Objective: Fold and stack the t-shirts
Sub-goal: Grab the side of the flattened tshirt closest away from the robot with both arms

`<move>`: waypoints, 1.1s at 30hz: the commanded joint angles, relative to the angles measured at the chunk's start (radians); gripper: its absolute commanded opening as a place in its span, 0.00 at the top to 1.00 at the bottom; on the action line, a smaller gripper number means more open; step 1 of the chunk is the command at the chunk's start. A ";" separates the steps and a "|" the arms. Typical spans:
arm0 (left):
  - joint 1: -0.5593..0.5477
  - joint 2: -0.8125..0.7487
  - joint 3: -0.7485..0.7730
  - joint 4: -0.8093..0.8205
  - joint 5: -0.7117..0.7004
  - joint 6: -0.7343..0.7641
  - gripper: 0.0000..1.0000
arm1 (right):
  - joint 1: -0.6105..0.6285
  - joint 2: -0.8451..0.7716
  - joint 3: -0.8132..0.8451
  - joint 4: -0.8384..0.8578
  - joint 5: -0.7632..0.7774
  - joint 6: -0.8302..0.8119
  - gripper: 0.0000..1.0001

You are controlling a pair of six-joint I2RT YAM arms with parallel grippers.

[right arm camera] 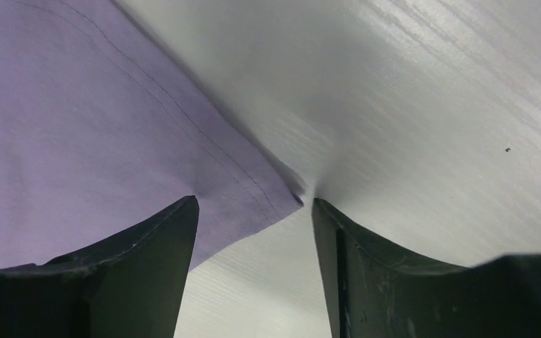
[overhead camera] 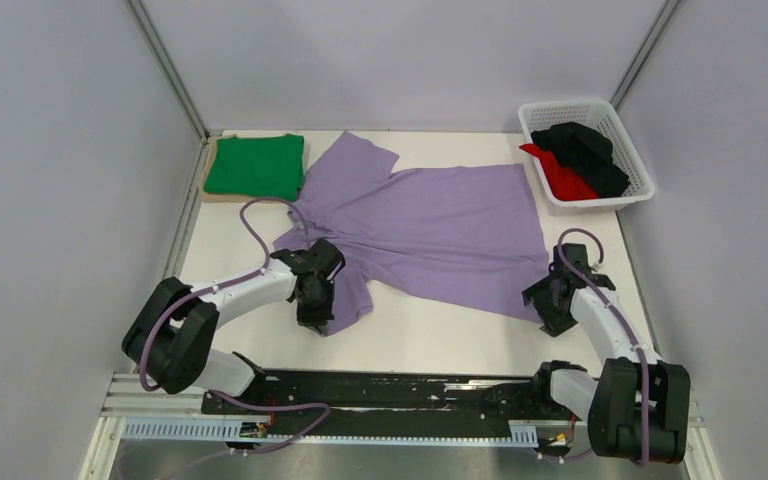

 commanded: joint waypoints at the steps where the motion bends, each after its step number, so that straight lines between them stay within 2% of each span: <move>1: -0.009 0.030 -0.036 0.097 0.000 0.018 1.00 | -0.004 0.038 -0.013 0.039 -0.057 0.011 0.37; 6: -0.009 0.038 -0.040 0.109 0.011 0.024 1.00 | -0.004 0.101 0.007 0.065 -0.042 0.001 0.42; 9: -0.009 0.039 -0.039 0.099 0.013 0.024 1.00 | -0.004 0.136 0.027 0.077 -0.043 -0.013 0.53; 14: -0.009 0.015 -0.043 0.073 0.022 0.014 1.00 | -0.004 0.170 0.036 0.118 -0.038 -0.026 0.65; 15: -0.010 0.005 -0.042 0.068 0.022 0.014 1.00 | -0.004 0.177 0.041 0.123 -0.038 -0.029 0.69; 17: -0.010 -0.015 -0.042 0.046 0.027 0.009 1.00 | -0.004 0.187 0.050 0.126 -0.043 -0.042 0.84; 20: -0.009 -0.046 -0.049 0.006 0.050 0.001 1.00 | -0.004 0.181 0.058 0.125 -0.040 -0.064 0.99; 26: -0.011 -0.184 -0.064 -0.118 0.150 -0.051 1.00 | -0.004 0.097 0.104 0.064 -0.055 -0.099 1.00; 33: -0.014 -0.363 -0.007 -0.331 0.160 -0.123 1.00 | -0.004 0.006 0.194 -0.221 -0.050 -0.073 1.00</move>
